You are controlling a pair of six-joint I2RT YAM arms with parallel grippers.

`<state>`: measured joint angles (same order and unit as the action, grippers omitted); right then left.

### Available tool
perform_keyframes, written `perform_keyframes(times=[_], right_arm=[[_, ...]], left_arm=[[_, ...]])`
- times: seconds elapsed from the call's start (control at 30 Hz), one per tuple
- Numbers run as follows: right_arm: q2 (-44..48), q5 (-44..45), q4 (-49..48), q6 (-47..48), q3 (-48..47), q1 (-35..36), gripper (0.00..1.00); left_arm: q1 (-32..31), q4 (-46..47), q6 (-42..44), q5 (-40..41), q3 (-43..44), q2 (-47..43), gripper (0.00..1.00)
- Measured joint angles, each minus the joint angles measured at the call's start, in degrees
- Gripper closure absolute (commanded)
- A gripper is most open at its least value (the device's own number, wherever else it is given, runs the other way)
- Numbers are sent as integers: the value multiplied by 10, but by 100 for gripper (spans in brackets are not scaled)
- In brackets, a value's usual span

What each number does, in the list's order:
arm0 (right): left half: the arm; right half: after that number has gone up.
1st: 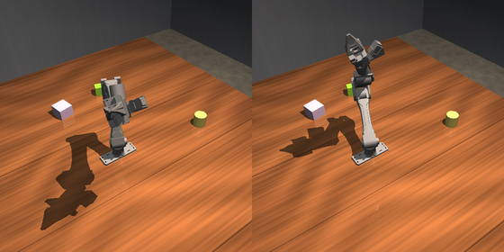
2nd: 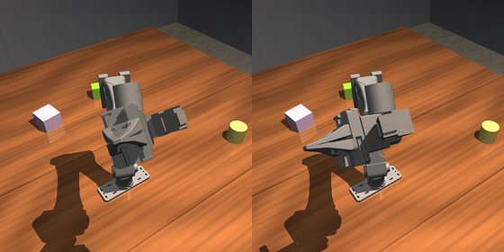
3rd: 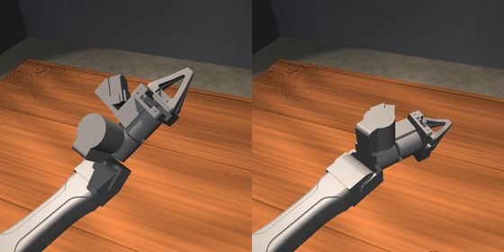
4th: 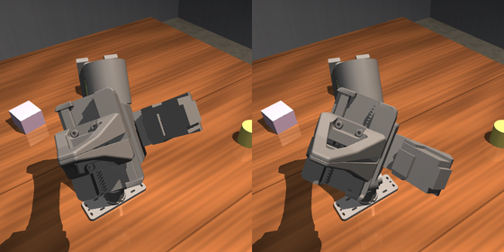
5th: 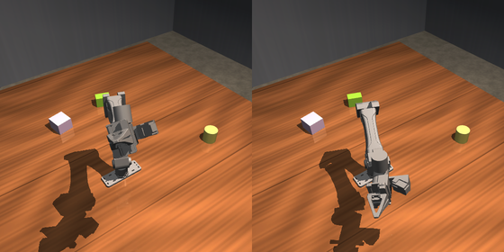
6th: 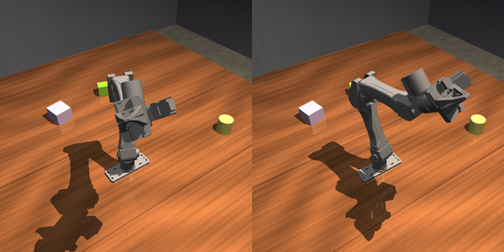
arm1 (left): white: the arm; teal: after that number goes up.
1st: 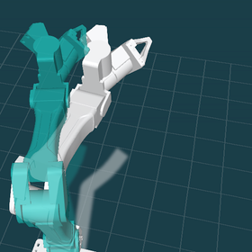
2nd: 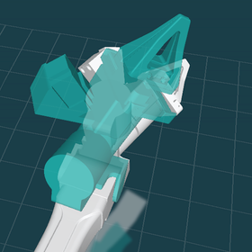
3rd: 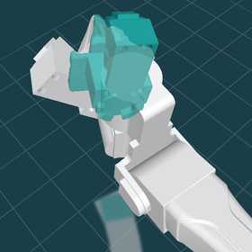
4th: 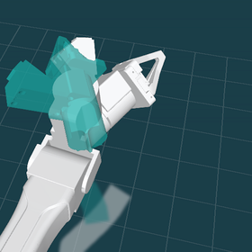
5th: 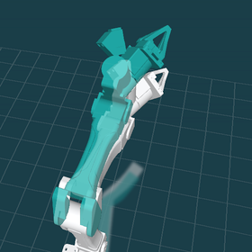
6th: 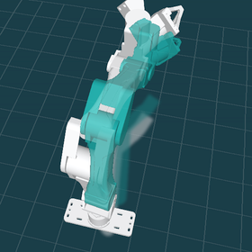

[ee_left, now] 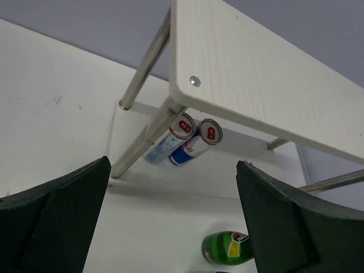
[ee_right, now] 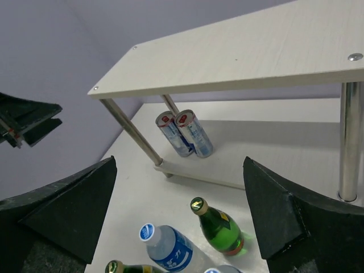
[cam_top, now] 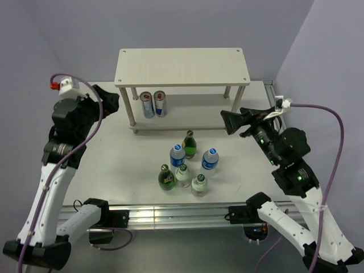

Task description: Place and organize the beverage onto the shelf

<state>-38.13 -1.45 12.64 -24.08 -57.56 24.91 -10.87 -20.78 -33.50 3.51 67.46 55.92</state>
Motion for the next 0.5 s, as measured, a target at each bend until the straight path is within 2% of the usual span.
perform_keyframes(times=[0.17, 0.27, 0.4, 0.5], right_arm=[[56, 43, 42, 24, 5, 40, 0], [72, 94, 52, 30, 30, 77, 0], [52, 283, 106, 8, 70, 219, 1], [-15, 461, 184, -61, 70, 356, 1]], left_arm=[[0, -18, 29, 8, -47, -94, 1], [-9, -18, 42, 4, -90, -115, 1], [-19, -39, 54, -1, -132, -101, 2], [-21, -46, 54, -5, -148, -92, 3]])
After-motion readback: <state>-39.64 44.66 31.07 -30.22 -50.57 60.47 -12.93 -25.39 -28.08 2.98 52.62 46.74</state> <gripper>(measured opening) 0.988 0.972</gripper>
